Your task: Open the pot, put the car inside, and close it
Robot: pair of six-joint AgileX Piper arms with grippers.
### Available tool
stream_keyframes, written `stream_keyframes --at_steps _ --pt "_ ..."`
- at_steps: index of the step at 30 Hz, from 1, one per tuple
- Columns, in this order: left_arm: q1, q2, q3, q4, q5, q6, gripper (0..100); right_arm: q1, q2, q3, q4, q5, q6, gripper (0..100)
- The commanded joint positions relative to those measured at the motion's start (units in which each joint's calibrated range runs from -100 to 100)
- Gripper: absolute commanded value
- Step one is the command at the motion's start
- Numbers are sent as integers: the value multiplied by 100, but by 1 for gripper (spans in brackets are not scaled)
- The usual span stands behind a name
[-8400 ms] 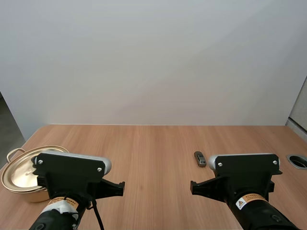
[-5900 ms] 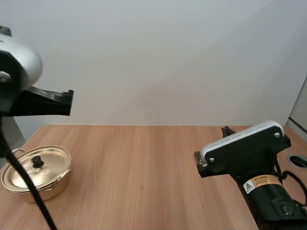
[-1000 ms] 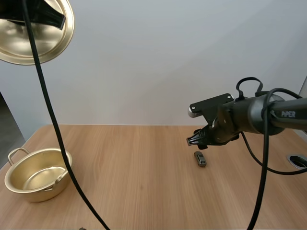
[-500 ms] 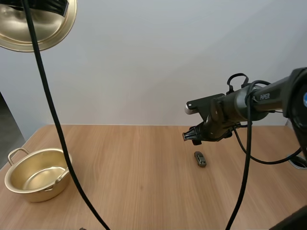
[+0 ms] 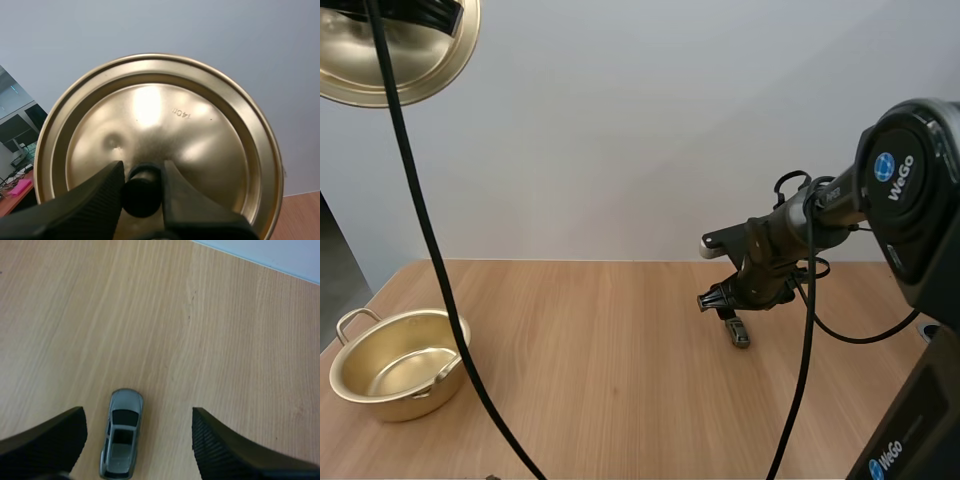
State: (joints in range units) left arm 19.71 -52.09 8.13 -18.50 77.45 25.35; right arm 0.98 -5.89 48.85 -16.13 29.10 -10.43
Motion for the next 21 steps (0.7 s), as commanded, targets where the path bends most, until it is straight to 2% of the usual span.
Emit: stream_keyframes --at_steps 1,4,11,18,20,21 --pt "3 -4 -3 -6 -5 4 0 -2 131 -74 -5 1 -2 99" --pt "3 -4 -3 -6 -5 13 0 -2 215 -92 -5 -17 -29 99" --pt "3 -4 -3 -6 -5 13 0 -2 467 -92 6 -80 -196 89" --pt "3 -4 -3 -6 -5 13 0 -2 812 -92 6 -238 -420 87" --pt "3 -4 -3 -6 -5 13 0 -2 881 -92 6 -327 -536 79" --pt "3 -4 -3 -6 -5 13 0 -2 913 -92 6 -328 -558 70"
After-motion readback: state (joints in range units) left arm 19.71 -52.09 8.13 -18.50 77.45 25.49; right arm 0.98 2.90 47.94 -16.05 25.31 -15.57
